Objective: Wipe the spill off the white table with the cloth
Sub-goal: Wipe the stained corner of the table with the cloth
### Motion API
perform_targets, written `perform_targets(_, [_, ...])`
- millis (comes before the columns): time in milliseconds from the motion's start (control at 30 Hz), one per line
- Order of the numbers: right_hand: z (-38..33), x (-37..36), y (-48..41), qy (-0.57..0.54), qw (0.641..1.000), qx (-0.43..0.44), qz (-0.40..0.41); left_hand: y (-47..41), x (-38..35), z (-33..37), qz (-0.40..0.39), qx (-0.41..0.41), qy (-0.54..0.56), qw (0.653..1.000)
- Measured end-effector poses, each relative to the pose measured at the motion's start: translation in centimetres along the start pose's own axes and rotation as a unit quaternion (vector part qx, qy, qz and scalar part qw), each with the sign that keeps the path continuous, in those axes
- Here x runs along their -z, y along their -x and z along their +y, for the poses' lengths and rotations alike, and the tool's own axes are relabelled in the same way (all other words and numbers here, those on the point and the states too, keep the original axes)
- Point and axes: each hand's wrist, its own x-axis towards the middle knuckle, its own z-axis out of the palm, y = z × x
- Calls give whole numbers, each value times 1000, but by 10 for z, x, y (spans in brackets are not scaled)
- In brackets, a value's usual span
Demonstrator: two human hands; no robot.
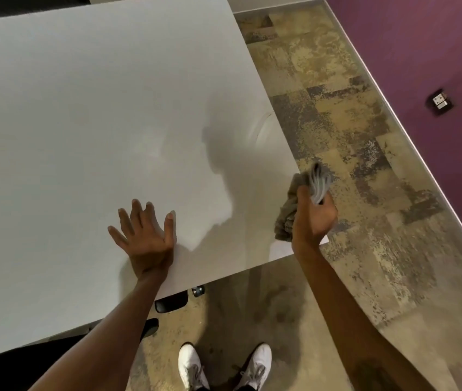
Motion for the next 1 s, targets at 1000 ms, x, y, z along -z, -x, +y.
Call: perform_targets(1000, [-35, -228, -176, 212, 961, 144, -109, -7, -4, -5, -77, 17, 69, 994])
